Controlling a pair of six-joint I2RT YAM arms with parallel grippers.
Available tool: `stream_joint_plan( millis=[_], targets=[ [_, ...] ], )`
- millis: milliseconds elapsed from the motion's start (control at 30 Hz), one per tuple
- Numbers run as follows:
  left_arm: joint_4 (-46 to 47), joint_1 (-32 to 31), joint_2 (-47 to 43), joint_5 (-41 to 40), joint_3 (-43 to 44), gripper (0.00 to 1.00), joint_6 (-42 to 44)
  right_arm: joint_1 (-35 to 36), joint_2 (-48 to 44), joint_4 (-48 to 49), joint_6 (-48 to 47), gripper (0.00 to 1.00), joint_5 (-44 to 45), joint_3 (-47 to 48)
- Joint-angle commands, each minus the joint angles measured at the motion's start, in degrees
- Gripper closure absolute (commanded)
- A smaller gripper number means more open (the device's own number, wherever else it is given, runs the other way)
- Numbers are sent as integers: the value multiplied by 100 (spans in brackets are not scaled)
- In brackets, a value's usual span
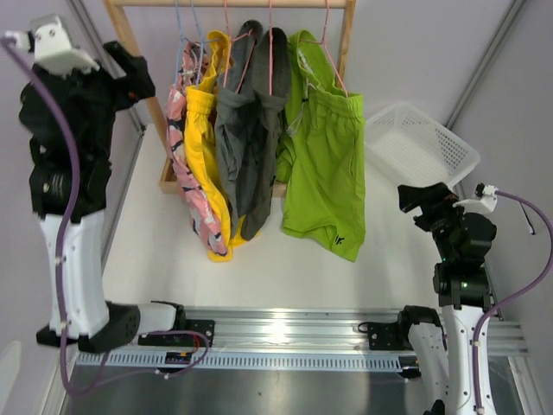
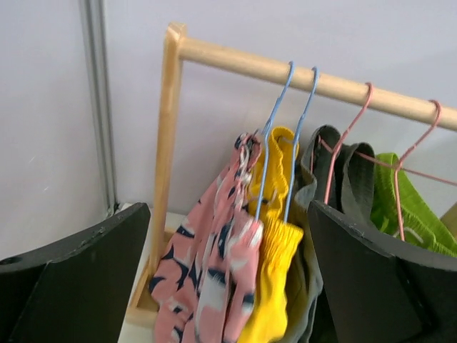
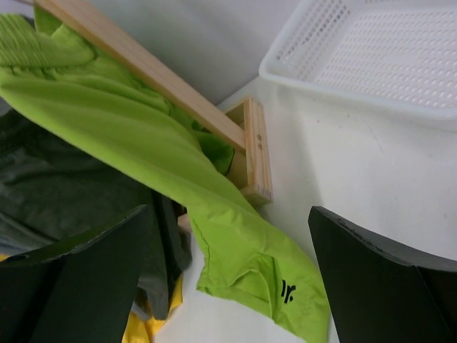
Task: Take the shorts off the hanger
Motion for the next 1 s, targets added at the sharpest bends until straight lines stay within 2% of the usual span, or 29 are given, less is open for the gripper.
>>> stream_joint_plan(
  millis=[0,33,67,133,233,533,967],
  targets=[
    [-419,61,1054,254,1146,0,51,175,-206,-290,-266,1,-343,32],
    [-508,78,1317,351,1647,1,16,219,-259,-361,-302,0,-290,23],
    [-587,104,1807,526,1861,1,-28,263,-355,-466,-346,1,-246,5],
    [-606,113,2171,659,2326,1,-63,368,-461,-546,-451,1,-106,-74],
    [-246,122,2514,923,2285,1,-81,465,-567,-564,-513,1,-70,-153],
    [1,122,3050,809,2293,6,-160,597,-532,-546,-610,1,-79,-65],
    [1,122,3613,818,2153,21,-204,624,-506,-599,-706,1,80,-56]
  ],
)
